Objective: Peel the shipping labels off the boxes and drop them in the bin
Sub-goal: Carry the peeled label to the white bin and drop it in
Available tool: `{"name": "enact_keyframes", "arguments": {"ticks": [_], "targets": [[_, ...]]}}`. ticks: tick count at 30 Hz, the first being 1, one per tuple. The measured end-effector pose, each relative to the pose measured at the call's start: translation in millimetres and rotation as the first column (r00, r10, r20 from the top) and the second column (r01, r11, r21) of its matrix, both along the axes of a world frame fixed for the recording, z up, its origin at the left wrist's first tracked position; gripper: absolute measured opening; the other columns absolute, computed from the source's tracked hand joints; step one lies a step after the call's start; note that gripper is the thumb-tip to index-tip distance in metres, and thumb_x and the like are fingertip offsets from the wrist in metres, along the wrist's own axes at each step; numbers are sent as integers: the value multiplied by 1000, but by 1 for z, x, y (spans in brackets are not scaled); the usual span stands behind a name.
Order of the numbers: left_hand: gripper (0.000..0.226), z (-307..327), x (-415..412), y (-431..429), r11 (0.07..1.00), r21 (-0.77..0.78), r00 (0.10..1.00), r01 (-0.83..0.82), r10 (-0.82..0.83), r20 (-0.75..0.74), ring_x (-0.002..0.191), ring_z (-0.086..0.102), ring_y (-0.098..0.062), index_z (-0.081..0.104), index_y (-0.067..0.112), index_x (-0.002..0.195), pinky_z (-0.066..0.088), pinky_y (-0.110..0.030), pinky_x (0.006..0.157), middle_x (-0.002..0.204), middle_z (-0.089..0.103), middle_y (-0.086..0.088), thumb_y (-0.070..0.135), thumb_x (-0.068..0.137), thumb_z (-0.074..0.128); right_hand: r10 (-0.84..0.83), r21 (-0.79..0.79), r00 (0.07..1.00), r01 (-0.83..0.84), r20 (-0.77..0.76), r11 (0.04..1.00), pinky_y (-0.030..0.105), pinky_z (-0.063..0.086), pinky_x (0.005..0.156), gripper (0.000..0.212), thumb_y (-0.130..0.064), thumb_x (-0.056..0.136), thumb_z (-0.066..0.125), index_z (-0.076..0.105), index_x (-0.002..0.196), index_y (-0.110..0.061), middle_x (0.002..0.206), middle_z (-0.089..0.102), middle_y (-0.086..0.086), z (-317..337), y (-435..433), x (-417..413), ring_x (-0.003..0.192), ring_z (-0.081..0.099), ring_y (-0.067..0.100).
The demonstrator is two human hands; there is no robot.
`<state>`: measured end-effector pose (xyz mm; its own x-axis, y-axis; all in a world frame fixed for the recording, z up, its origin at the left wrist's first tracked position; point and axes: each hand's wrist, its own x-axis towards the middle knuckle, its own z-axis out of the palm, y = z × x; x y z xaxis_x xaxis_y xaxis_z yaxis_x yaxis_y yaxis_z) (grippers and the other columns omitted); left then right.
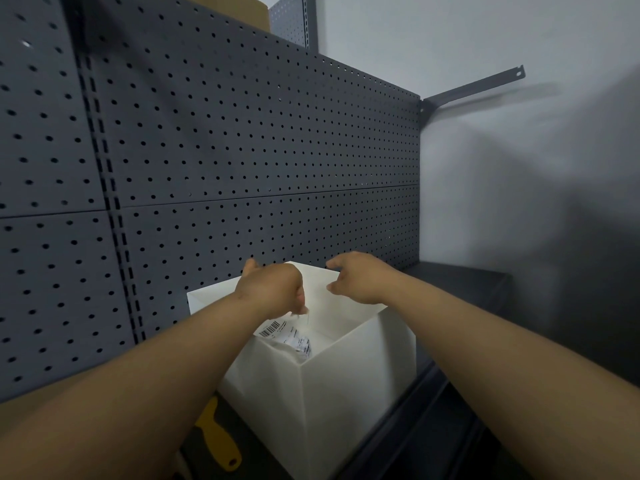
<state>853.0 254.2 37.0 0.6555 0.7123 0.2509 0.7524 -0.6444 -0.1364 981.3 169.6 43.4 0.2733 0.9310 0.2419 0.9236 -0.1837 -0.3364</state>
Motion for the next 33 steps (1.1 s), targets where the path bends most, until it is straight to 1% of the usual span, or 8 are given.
{"name": "enact_keyframes", "arguments": {"ticks": [8, 12, 14, 18, 21, 26, 30, 33], "targets": [[49, -2, 0, 0, 997, 70, 1000, -9, 8, 7, 96, 62, -17, 72, 27, 82, 21, -35, 101, 94, 72, 3, 50, 98, 32, -3, -13, 1000, 3, 2, 1000, 29, 41, 95, 47, -29, 92, 56, 48, 137, -18, 141, 51, 2, -3, 6, 4, 124, 51, 22], [38, -2, 1, 3, 998, 66, 999, -25, 27, -35, 86, 61, -17, 60, 25, 65, 21, -38, 105, 78, 66, 6, 52, 89, 51, -2, -18, 1000, 2, -6, 1000, 30, 41, 99, 51, -28, 93, 55, 43, 142, -18, 143, 49, 2, -3, 4, 5, 126, 50, 22], [30, -2, 1, 4, 1000, 6, 1000, -19, 19, -21, 89, 63, -17, 57, 24, 65, 17, -42, 107, 80, 67, 5, 47, 82, 64, -1, -21, 1000, 1, -5, 1000, 31, 41, 100, 52, -27, 94, 55, 40, 143, -18, 143, 49, 3, -2, 3, 4, 127, 49, 22], [40, -2, 3, 6, 999, -33, 1000, -12, 12, 18, 84, 63, -18, 49, 23, 53, 18, -43, 107, 73, 62, 5, 48, 82, 64, -4, -16, 1000, 4, 2, 1000, 30, 40, 101, 54, -28, 94, 55, 40, 144, -18, 145, 47, 1, -3, 3, 4, 129, 48, 22], [45, -2, 5, 5, 999, -34, 999, -21, 22, 29, 82, 61, -19, 50, 22, 57, 20, -41, 105, 72, 57, 3, 57, 84, 55, 25, 15, 999, -25, -38, 1000, 29, 43, 94, 47, -27, 91, 60, 50, 136, -20, 135, 56, 1, -3, 5, 3, 119, 55, 20], [57, -3, 4, 4, 999, -15, 998, -35, 36, 57, 96, 64, -19, 73, 17, 93, 21, -38, 101, 92, 71, 0, 65, 86, 43, 123, 31, 983, -120, -137, 992, 21, 46, 71, 20, -20, 85, 69, 73, 102, -10, 83, 61, -9, -1, 3, -4, 84, 57, 11], [63, -3, 3, 5, 999, -36, 998, -41, 43, 54, 99, 64, -19, 74, 18, 95, 19, -40, 105, 101, 72, -2, 67, 88, 34, 98, 14, 980, -98, -171, 995, 24, 43, 62, 19, -21, 85, 69, 73, 97, -8, 85, 64, 2, -3, 5, -4, 78, 55, 17], [71, -2, 1, 5, 996, -74, 996, -55, 59, 59, 100, 62, -19, 74, 20, 93, 19, -40, 105, 100, 72, -3, 71, 87, 25, 80, 24, 971, -76, -225, 997, 29, 44, 70, 27, -23, 84, 70, 70, 99, -1, 93, 68, 15, -4, 8, -3, 78, 53, 20]]}}
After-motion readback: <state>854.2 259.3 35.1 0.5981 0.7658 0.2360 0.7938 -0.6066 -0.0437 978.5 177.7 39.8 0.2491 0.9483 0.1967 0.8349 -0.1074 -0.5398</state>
